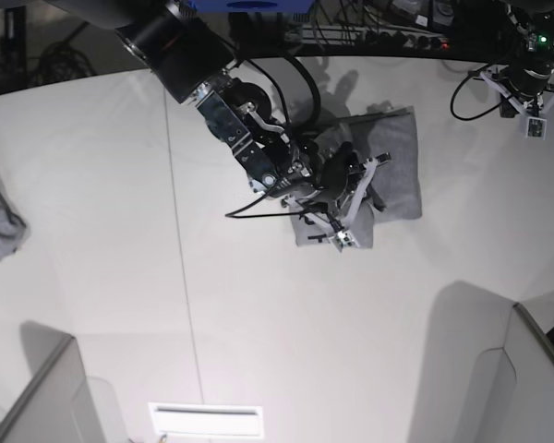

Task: Fold the T-shirt properly
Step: 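Fold the held strip end with the right gripper over onto the folded half, then press and smooth the folded stack with the right gripper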

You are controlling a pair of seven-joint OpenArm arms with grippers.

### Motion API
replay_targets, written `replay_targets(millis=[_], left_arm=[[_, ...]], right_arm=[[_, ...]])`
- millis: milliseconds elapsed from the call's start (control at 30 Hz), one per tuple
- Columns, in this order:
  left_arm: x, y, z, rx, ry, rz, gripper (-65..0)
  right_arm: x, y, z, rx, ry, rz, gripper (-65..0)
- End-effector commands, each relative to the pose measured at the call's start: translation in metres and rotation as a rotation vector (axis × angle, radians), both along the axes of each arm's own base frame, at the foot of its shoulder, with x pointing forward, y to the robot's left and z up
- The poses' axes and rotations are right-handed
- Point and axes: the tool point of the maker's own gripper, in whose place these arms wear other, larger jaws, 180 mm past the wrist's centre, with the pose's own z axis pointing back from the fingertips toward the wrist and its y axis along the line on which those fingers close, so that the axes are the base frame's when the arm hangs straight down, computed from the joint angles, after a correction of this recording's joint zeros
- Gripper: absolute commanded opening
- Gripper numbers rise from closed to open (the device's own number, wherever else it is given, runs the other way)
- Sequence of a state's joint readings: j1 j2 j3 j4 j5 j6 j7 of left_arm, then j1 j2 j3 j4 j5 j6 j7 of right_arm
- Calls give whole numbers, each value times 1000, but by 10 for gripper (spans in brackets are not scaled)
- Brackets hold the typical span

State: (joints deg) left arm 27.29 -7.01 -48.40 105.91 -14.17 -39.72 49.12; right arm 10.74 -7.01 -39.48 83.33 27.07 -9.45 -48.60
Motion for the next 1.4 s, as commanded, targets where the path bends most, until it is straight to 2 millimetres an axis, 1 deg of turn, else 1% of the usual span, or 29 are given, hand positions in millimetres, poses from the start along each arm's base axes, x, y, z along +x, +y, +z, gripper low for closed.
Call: replay_targets(millis=[0, 67, 100, 167, 200, 233, 267, 300, 333, 433, 533, 600, 700, 767, 800, 867, 967, 1033, 1133, 1167, 1267, 1300, 1367], left_arm=[[6, 3, 10, 18, -31, -16, -650], [6, 3, 10, 18, -31, -16, -650], [6, 3, 10, 18, -31, -16, -650], [6, 3, 10, 18, -31, -16, -650], [6, 4, 10, 19, -31, -14, -650], [6, 4, 10, 19, -31, -14, -650], [6, 4, 10, 19, -31, -14, -650], [6, 4, 10, 19, -31, -14, -650], [6, 4, 10, 19, -31, -14, -650], [6, 4, 10, 19, -31, -14, -650], [4, 8, 12, 26, -33, -5, -650], [1, 17, 16, 42, -40, 23, -650], [-5, 32, 25, 68, -55, 70, -650], [-7, 47, 34, 93, -81, 115, -650], [-10, 54, 39, 106, -89, 139, -650], [-14, 62, 44, 123, -95, 160, -650], [-16, 66, 46, 129, -97, 171, -650], [-16, 65, 45, 127, -97, 170, -650], [-17, 64, 45, 126, -97, 171, -650], [-17, 65, 45, 126, -97, 173, -650], [-17, 65, 45, 127, -99, 174, -650], [-17, 65, 45, 127, -99, 174, -650], [-16, 66, 46, 128, -104, 177, -650]], right_arm=[[8, 11, 18, 45, -39, 6, -650], [7, 11, 17, 45, -38, 6, -650], [7, 11, 17, 45, -38, 6, -590], [6, 11, 17, 42, -33, 9, -416], [5, 11, 17, 43, -33, 11, -339], [5, 11, 18, 45, -35, 11, -284], [5, 11, 18, 44, -33, 11, -258], [5, 11, 18, 44, -33, 11, -252], [5, 12, 19, 46, -35, 13, -260], [5, 16, 32, 70, -65, 23, -281], [-6, 28, 44, 89, -100, 74, -282], [-11, 34, 46, 91, -107, 97, -282], [-28, 47, 43, 78, -117, 163, -282], [-38, 54, 43, 74, -123, 203, -282], [-41, 58, 45, 81, -132, 215, -282], [-44, 62, 47, 89, -146, 224, -282], [-53, 71, 50, 88, -177, 275, -282], [-64, 80, 52, 80, -204, 335, -282], [-77, 91, 59, 84, -250, 403, -282], [-80, 93, 65, 94, -266, 418, -282], [-77, 92, 94, 152, -314, 409, -282], [-72, 83, 100, 149, -320, 395, -282], [-55, 60, 106, 143, -325, 340, -290]])
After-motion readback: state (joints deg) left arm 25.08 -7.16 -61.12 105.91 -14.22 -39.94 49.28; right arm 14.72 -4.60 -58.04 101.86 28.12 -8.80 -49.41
